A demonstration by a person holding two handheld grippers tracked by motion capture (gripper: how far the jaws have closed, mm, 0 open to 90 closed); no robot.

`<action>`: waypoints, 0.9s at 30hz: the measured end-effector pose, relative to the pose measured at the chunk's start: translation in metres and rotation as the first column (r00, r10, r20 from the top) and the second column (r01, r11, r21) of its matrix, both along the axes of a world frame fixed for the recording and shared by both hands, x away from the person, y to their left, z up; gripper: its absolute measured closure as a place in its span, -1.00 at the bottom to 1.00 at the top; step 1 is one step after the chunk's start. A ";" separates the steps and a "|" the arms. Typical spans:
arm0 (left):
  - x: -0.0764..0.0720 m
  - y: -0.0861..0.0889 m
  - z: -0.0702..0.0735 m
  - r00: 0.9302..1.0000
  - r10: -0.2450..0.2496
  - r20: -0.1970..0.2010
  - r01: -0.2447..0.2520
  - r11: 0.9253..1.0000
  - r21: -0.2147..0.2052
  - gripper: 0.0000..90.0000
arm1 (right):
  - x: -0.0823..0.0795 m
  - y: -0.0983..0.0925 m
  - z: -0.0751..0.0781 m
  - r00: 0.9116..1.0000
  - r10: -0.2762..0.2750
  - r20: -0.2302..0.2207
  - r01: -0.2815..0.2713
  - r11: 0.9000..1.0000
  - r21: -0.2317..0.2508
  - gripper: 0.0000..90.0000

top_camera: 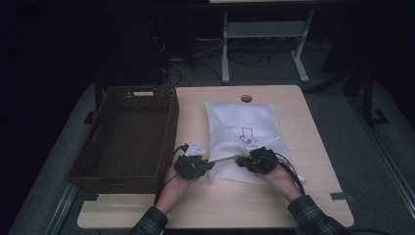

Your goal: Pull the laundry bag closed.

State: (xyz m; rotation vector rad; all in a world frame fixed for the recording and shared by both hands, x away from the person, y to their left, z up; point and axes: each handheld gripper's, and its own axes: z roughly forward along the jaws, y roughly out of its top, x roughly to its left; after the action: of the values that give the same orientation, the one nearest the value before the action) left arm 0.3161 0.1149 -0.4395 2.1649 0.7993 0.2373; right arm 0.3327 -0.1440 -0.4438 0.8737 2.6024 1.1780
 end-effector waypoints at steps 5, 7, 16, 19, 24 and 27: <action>0.000 0.001 0.000 1.000 0.004 0.000 -0.004 1.000 -0.005 0.84 | 0.000 -0.002 0.000 1.000 -0.009 0.003 0.009 1.000 -0.005 0.93; 0.000 0.001 0.000 1.000 0.006 0.000 -0.006 1.000 -0.005 0.84 | 0.000 -0.004 0.001 1.000 -0.014 -0.001 0.014 1.000 0.001 0.93; 0.000 0.001 0.000 1.000 0.007 0.000 -0.007 1.000 -0.004 0.84 | 0.000 -0.008 0.001 1.000 -0.028 0.001 0.028 1.000 -0.001 0.93; 0.001 0.003 0.000 1.000 0.012 -0.004 -0.012 1.000 -0.008 0.84 | 0.001 -0.012 0.002 0.999 -0.037 0.003 0.037 0.999 0.001 0.93; 0.002 0.001 -0.001 1.000 0.008 -0.013 -0.009 1.000 -0.014 0.84 | 0.001 -0.018 0.003 0.999 -0.044 0.002 0.044 0.999 0.005 0.93; 0.001 0.001 -0.001 1.000 0.013 -0.015 -0.013 1.000 -0.014 0.84 | 0.002 -0.020 0.002 0.999 -0.051 -0.002 0.051 0.999 0.002 0.93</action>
State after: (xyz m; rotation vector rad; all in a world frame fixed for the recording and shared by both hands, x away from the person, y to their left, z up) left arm 0.3172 0.1155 -0.4406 2.1516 0.8209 0.2220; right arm 0.3343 -0.1640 -0.4417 0.9364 2.5652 1.1680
